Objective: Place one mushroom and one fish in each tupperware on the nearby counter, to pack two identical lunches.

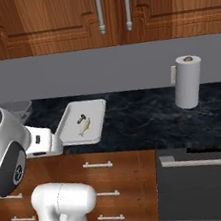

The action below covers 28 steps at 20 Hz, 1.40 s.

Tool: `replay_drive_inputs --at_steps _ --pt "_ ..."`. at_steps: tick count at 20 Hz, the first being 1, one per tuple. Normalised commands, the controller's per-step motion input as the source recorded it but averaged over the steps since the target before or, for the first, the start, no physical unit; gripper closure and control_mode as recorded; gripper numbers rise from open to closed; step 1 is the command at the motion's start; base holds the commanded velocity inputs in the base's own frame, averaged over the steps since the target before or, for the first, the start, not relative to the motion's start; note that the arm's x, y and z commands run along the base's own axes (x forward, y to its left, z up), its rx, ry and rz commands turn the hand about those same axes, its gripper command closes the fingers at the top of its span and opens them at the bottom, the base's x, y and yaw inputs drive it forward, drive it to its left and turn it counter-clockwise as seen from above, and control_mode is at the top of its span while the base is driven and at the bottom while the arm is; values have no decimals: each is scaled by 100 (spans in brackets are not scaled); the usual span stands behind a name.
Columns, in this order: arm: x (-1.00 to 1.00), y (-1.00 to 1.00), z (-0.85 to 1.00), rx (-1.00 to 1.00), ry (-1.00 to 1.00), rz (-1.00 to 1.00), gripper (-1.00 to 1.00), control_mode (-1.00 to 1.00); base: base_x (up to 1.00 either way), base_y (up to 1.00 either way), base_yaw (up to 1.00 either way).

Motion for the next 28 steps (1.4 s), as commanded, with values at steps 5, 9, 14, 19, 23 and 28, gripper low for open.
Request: replay_drive_inputs --at_steps 5,9,14,19,23,28 --pt "0 0 0 0 0 0 -100 100 -96 65 3" --pt "0 0 0 0 0 0 -100 100 -33 100 2" --pt "0 0 0 0 0 0 -100 100 -13 100 5" --pt "0 0 0 0 0 0 -100 100 -23 100 4" --pt "0 0 0 0 0 0 -100 100 -18 100 4" --pt "0 0 0 0 0 0 -100 100 -37 100 3"
